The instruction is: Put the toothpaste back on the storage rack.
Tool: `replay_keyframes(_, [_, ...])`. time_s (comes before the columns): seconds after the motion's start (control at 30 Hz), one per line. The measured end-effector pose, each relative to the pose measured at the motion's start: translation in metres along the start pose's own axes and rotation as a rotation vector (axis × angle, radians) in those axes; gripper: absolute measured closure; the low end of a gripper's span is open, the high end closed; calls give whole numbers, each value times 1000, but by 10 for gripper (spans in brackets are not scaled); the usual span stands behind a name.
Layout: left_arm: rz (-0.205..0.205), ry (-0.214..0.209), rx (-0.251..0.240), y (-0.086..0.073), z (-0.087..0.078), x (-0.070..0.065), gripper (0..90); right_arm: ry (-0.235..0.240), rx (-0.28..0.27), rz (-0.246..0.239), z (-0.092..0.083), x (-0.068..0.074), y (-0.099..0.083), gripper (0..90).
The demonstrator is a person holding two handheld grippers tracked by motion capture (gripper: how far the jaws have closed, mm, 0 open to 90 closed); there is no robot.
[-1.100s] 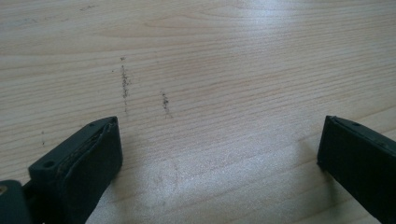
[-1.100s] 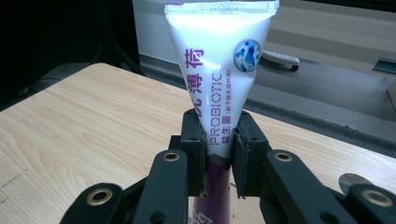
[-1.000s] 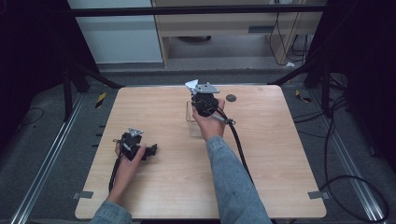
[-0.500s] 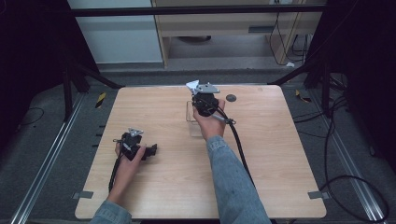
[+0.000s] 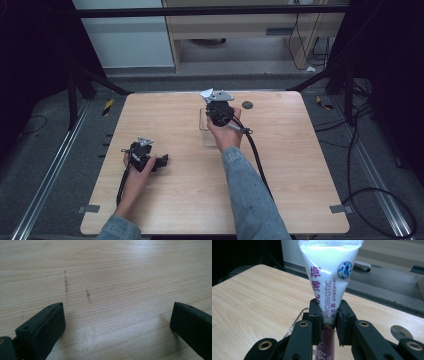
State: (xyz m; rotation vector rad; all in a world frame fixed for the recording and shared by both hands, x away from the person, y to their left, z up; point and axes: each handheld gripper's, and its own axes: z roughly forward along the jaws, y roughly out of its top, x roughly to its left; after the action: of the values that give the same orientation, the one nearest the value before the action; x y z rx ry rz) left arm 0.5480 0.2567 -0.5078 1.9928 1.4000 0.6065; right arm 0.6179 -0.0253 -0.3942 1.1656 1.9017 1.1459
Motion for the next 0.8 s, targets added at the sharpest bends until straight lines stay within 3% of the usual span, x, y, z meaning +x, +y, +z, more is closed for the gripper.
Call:
replay_keyframes(0.47, [0, 0, 0, 0, 0, 0, 0, 21, 50, -12, 1, 2, -9, 762])
replay_keyframes(0.8, [1, -1, 0, 0, 0, 0, 0, 32, 46, 5, -3, -2, -14, 761])
